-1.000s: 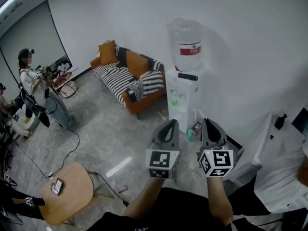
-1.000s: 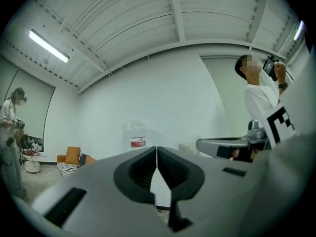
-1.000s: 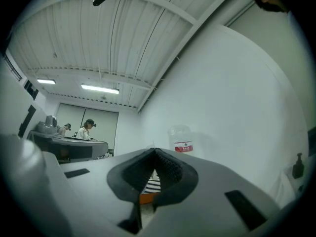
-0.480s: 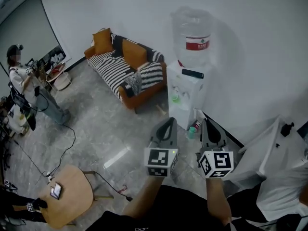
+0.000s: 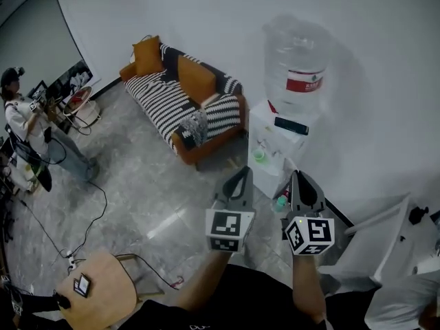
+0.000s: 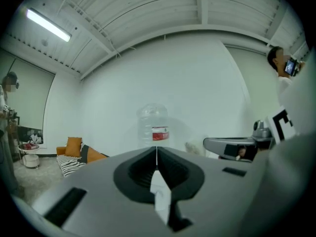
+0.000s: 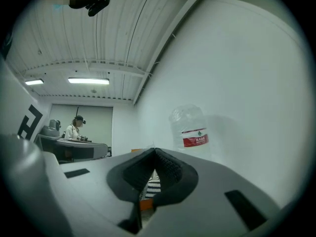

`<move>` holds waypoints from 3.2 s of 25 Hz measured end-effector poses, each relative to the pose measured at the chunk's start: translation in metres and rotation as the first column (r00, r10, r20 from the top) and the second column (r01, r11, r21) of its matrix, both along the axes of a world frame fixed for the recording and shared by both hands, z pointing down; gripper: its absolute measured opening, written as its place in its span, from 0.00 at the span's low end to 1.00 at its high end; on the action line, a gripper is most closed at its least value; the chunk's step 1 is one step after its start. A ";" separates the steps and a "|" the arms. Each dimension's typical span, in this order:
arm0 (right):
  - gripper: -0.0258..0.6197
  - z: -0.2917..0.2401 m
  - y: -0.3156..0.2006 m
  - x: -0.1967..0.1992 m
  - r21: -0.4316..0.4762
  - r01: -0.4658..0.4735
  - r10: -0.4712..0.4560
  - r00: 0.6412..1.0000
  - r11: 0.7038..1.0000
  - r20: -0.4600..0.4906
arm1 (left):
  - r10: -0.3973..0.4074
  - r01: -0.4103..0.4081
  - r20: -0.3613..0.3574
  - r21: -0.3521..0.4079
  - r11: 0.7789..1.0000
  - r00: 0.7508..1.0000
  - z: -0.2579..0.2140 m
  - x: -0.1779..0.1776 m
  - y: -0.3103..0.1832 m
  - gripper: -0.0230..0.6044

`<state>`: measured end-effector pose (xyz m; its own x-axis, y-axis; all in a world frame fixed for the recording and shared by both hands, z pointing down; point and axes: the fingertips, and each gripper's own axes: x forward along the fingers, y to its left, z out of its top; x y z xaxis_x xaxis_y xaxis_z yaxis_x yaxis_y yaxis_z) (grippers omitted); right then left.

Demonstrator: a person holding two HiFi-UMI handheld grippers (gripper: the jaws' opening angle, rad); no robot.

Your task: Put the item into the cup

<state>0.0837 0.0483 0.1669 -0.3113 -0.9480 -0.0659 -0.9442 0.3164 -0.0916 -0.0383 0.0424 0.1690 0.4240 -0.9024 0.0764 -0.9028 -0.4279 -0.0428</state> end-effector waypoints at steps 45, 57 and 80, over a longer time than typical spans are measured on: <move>0.06 0.154 -0.204 -0.064 -0.301 0.043 -0.067 0.995 0.953 -0.071 | -0.041 0.032 -0.020 -0.325 0.945 0.999 0.181 -0.039 -0.226 0.06; 0.06 0.262 -0.246 -0.048 -0.344 0.058 -0.097 0.991 0.937 -0.096 | -0.050 0.068 0.057 -0.383 0.921 0.997 0.304 -0.014 -0.253 0.06; 0.06 0.463 -0.343 -0.063 -0.311 0.001 -0.179 0.820 0.950 -0.544 | -0.039 0.108 0.136 -0.542 0.834 0.990 0.455 -0.029 -0.265 0.06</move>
